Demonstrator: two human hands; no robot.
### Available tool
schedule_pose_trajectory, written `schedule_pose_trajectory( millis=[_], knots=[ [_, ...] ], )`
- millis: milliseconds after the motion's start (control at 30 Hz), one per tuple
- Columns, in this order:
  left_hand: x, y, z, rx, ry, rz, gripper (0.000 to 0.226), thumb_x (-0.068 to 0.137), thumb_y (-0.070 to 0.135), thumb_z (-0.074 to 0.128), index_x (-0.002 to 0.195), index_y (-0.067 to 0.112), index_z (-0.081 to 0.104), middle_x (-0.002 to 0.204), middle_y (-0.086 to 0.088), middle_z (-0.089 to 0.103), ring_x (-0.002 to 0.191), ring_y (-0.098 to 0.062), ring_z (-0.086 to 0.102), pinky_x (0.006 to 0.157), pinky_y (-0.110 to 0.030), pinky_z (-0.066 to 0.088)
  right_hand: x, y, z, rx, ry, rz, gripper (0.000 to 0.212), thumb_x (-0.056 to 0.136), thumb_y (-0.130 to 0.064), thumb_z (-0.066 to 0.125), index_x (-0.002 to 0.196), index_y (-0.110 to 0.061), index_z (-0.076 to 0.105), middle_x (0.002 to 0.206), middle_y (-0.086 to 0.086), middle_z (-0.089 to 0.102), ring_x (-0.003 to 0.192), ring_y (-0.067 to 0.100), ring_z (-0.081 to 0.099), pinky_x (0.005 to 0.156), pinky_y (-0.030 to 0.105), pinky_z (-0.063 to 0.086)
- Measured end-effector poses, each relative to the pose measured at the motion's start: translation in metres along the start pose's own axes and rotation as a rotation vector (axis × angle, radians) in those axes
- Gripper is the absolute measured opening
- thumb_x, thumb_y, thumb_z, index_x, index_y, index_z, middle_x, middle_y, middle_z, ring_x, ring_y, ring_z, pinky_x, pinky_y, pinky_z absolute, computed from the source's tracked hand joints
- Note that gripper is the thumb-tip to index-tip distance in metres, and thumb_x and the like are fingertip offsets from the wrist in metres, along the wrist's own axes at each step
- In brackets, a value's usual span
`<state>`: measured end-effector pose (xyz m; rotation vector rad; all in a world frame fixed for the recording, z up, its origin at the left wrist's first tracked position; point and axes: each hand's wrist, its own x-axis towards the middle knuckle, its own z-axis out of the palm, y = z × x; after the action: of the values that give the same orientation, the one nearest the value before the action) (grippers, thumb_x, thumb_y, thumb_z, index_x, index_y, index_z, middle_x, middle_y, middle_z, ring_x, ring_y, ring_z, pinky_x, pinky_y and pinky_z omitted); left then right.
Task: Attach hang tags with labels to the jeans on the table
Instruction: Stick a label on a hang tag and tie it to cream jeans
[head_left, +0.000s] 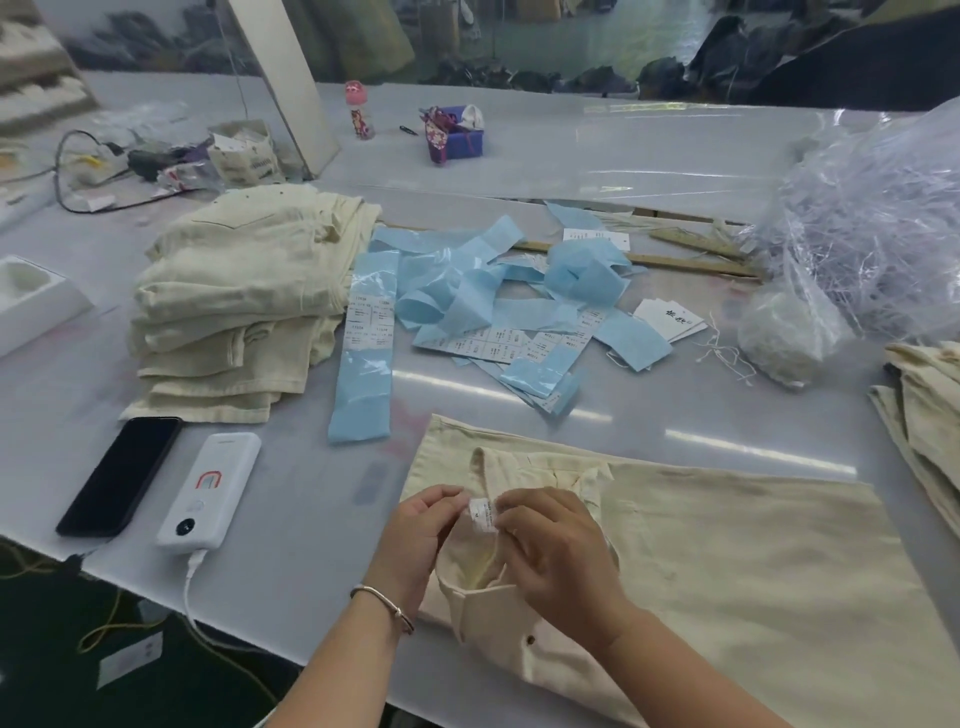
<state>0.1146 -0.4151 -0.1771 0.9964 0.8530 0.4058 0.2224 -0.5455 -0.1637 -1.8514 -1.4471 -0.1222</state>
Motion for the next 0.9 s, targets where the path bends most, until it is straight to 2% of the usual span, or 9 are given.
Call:
schedule_pose_trajectory(
  millis=[100, 200, 333, 467, 567, 667, 767, 833, 900],
  knots=[
    [0.016, 0.012, -0.022, 0.037, 0.121, 0.0, 0.021, 0.094, 0.003, 0.053, 0.085, 0.008, 0.071, 0.079, -0.01, 0.074, 0.062, -0.014, 0.066, 0.054, -0.02, 0.05, 0.025, 0.0, 0.02, 0.026, -0.161, 0.135, 0.013, 0.07, -0.005, 0.067, 0.077, -0.015, 0.07, 0.078, -0.003, 0.068, 0.074, 0.022, 0.063, 0.073, 0.03, 0.042],
    [0.044, 0.028, -0.052, 0.039, 0.25, 0.018, 0.018, 0.095, 0.002, 0.048, 0.089, 0.007, 0.065, 0.078, -0.009, 0.074, 0.061, -0.014, 0.066, 0.054, -0.021, 0.046, 0.054, 0.005, 0.049, 0.026, -0.323, 0.281, 0.019, 0.081, -0.011, 0.058, 0.092, -0.018, 0.072, 0.089, -0.004, 0.071, 0.086, 0.018, 0.063, 0.08, 0.03, 0.046],
    [0.089, 0.055, -0.088, 0.103, 0.324, 0.045, 0.025, 0.094, -0.003, 0.043, 0.087, 0.007, 0.065, 0.073, -0.006, 0.072, 0.058, -0.013, 0.064, 0.05, -0.019, 0.045, 0.106, 0.011, 0.087, 0.037, -0.377, 0.417, 0.025, 0.084, -0.013, 0.053, 0.099, -0.021, 0.071, 0.095, -0.005, 0.072, 0.09, 0.015, 0.064, 0.078, 0.024, 0.044],
    [0.142, 0.079, -0.118, 0.286, 0.445, 0.146, 0.023, 0.091, 0.003, 0.053, 0.082, 0.019, 0.067, 0.084, -0.001, 0.07, 0.072, -0.015, 0.061, 0.062, -0.028, 0.048, 0.161, 0.021, 0.126, 0.043, -0.395, 0.519, 0.032, 0.086, -0.013, 0.05, 0.115, -0.021, 0.061, 0.085, -0.004, 0.069, 0.083, 0.018, 0.061, 0.072, 0.03, 0.045],
    [0.184, 0.098, -0.134, 0.391, 0.525, 0.18, 0.012, 0.087, 0.014, 0.06, 0.091, 0.024, 0.066, 0.096, 0.003, 0.07, 0.088, -0.018, 0.063, 0.08, -0.035, 0.05, 0.199, 0.029, 0.153, 0.086, -0.397, 0.582, 0.041, 0.087, -0.015, 0.052, 0.128, -0.023, 0.05, 0.083, -0.005, 0.066, 0.08, 0.014, 0.06, 0.071, 0.029, 0.046],
    [0.228, 0.119, -0.138, 0.47, 0.487, 0.178, 0.026, 0.086, 0.017, 0.065, 0.112, 0.014, 0.062, 0.108, 0.0, 0.065, 0.102, -0.02, 0.061, 0.09, -0.036, 0.049, 0.228, 0.036, 0.174, 0.107, -0.381, 0.604, 0.044, 0.088, -0.015, 0.053, 0.131, -0.022, 0.049, 0.082, -0.006, 0.065, 0.08, 0.012, 0.059, 0.073, 0.028, 0.047],
    [0.266, 0.135, -0.135, 0.447, 0.432, 0.192, 0.014, 0.086, 0.014, 0.069, 0.094, 0.021, 0.06, 0.103, 0.0, 0.068, 0.089, -0.011, 0.066, 0.084, -0.031, 0.052, 0.254, 0.045, 0.191, 0.131, -0.353, 0.604, 0.041, 0.088, -0.013, 0.055, 0.127, -0.022, 0.052, 0.082, -0.007, 0.064, 0.079, 0.008, 0.058, 0.074, 0.023, 0.046],
    [0.285, 0.141, -0.133, 0.386, 0.38, 0.197, 0.024, 0.085, 0.009, 0.068, 0.087, 0.03, 0.056, 0.097, 0.004, 0.069, 0.082, -0.003, 0.065, 0.076, -0.026, 0.05, 0.271, 0.051, 0.201, 0.13, -0.33, 0.582, 0.038, 0.087, -0.013, 0.058, 0.124, -0.021, 0.054, 0.091, -0.01, 0.063, 0.085, 0.006, 0.056, 0.079, 0.021, 0.046],
    [0.299, 0.143, -0.131, 0.331, 0.34, 0.158, 0.026, 0.08, 0.008, 0.069, 0.089, 0.029, 0.058, 0.092, 0.002, 0.073, 0.081, -0.012, 0.068, 0.077, -0.03, 0.053, 0.287, 0.057, 0.21, 0.117, -0.305, 0.523, 0.04, 0.085, -0.011, 0.063, 0.123, -0.02, 0.055, 0.106, -0.007, 0.061, 0.097, 0.008, 0.054, 0.09, 0.022, 0.044]
  ],
)
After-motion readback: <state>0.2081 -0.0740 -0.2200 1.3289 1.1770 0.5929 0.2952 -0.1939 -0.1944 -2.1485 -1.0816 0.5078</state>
